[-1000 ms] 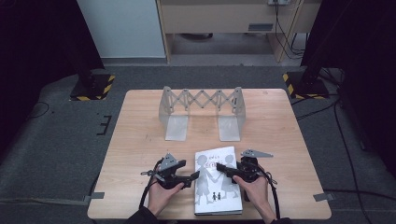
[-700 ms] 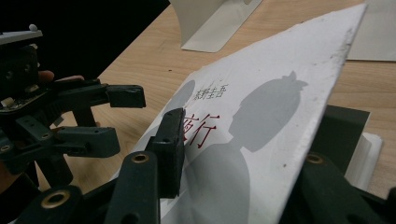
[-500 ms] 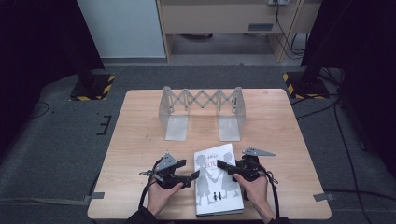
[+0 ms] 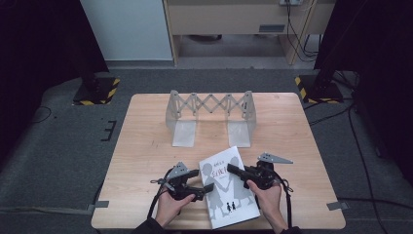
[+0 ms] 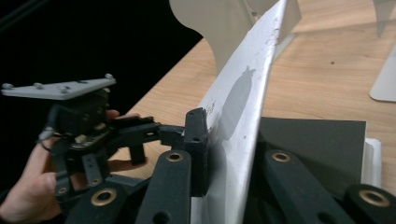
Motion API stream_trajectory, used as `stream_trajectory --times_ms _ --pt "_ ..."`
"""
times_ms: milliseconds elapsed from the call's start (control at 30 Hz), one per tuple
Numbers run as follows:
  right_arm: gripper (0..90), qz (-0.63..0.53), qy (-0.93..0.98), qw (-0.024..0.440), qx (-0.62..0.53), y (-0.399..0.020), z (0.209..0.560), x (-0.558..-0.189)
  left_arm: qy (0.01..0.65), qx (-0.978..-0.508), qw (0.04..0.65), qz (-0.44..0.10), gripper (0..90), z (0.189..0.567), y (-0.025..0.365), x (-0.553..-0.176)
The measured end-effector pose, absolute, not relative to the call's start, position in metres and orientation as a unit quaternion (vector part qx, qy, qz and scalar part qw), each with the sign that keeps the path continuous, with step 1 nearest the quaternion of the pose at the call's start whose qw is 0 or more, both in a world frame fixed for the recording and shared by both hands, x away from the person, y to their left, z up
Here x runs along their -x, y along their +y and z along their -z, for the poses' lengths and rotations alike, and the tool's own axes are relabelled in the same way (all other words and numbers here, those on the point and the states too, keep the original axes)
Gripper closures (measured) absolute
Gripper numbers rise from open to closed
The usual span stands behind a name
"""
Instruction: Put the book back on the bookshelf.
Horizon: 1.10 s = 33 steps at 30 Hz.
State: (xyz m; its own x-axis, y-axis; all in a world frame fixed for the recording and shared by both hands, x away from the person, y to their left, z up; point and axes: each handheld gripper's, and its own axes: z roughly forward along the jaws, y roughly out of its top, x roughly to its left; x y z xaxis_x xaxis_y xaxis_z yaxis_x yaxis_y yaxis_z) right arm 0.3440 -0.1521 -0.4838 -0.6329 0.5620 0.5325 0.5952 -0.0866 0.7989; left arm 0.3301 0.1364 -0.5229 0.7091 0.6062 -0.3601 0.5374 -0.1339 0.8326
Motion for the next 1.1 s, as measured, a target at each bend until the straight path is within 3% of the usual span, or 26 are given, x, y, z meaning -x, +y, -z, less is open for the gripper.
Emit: stream_trajectory --times_ms 100,1100 --pt "80.5 0.607 -0.673 0.019 0.423 -0.153 0.481 -0.342 0.38 -0.751 0.539 -0.022 0.0 0.525 0.135 -0.331" --pt "81.2 0.624 -0.665 0.042 0.408 -0.16 0.482 -0.346 0.394 -0.726 0.557 0.085 0.0 0.541 0.129 -0.334"
